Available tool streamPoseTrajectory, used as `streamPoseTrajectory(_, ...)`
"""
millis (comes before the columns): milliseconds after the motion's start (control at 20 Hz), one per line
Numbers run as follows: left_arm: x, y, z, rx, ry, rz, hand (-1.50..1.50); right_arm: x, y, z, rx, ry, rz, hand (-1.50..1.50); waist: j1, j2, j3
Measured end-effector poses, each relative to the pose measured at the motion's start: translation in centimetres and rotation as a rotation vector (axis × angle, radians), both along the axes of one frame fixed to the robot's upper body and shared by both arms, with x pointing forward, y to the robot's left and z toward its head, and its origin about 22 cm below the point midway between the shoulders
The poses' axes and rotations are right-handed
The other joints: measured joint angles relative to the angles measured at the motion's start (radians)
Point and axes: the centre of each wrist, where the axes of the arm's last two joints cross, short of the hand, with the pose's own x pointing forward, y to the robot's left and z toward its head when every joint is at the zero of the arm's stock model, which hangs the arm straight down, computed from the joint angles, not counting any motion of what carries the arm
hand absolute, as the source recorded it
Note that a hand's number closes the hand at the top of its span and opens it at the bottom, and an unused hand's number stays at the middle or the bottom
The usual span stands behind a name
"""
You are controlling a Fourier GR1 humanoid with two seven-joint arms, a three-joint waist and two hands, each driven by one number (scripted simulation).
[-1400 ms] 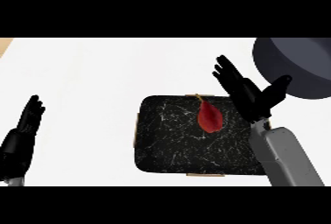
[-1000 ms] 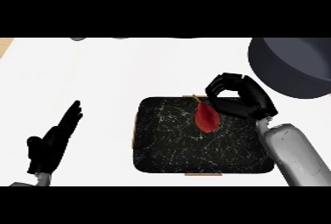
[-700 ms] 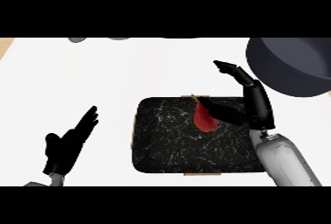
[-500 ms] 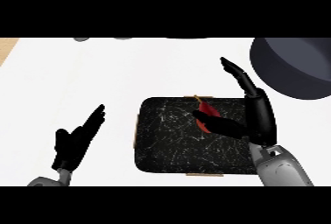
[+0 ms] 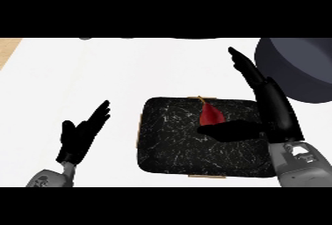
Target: Pick the pear from the tray and place it in the pot
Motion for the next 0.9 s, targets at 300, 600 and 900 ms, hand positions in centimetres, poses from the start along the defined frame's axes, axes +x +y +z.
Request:
streamPoseTrajectory(300,0.5,-0.8,0.0,-0.005,0.000,-0.018,0.00,1.9,0.3,0.7,-0.009,0.219,0.001,-1.50,0.012,0.004,0.000)
streamPoseTrajectory(600,0.1,-1.1,-0.1,-0.014,-0.015,-0.017,0.00,3.5,0.5,-2.8,-0.135,0.427,0.096,-1.50,0.019,0.006,0.001)
streamPoseTrajectory(900,0.3,-0.9,-0.3,-0.013,-0.016,-0.015,0.00,4.4,-1.7,-5.9,-0.192,0.465,0.099,-1.50,0.015,0.004,0.002)
